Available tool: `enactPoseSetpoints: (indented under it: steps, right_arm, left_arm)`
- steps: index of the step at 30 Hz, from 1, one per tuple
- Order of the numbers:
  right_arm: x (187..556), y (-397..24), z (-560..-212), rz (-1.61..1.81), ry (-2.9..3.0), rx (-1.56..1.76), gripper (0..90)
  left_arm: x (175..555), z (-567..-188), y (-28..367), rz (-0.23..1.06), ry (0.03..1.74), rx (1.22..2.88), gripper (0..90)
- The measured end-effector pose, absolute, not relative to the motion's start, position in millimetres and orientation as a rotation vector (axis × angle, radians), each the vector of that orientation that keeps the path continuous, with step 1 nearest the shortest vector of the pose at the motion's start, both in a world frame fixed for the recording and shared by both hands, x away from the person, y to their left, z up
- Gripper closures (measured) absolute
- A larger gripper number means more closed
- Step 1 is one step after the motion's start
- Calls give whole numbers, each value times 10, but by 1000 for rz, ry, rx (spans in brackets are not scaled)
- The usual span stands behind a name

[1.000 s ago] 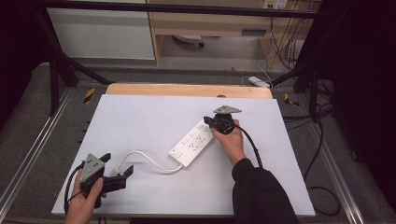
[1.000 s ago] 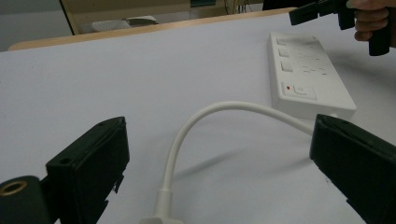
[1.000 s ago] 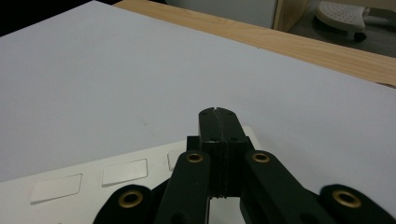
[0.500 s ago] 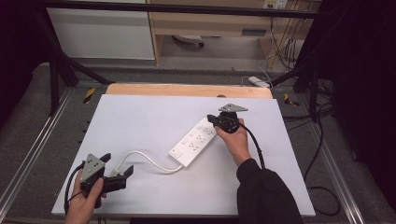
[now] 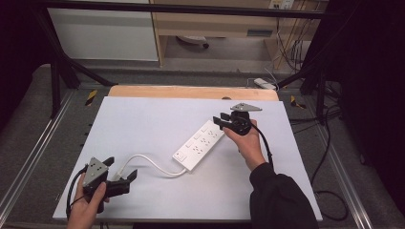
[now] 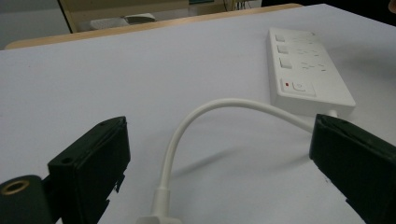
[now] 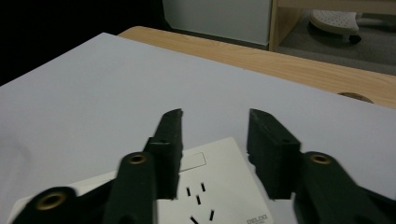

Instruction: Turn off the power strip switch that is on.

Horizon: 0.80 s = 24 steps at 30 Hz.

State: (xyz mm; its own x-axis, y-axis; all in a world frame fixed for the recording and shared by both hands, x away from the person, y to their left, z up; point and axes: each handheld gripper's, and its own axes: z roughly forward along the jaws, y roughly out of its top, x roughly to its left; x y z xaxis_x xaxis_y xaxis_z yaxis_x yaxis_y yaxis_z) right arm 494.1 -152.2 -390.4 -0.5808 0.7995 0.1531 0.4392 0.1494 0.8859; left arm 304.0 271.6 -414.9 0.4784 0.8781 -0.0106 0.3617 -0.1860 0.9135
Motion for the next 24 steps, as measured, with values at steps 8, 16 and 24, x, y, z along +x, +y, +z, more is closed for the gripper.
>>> enactPoseSetpoints:
  steps: [8,16,24]
  right_arm:
    - [4896,-1614,-3795,1395,2039,1221,243]
    - [4829,-1698,-3687,1407,2021,1224,85]
    - [4708,-1832,-3579,1424,1988,1181,46]
  left_arm:
    - [3037,-4141,2726,673,1055,1754,57]
    - [3039,-4142,2732,674,1061,1753,56]
    - [3038,-4140,2735,681,1064,1748,55]
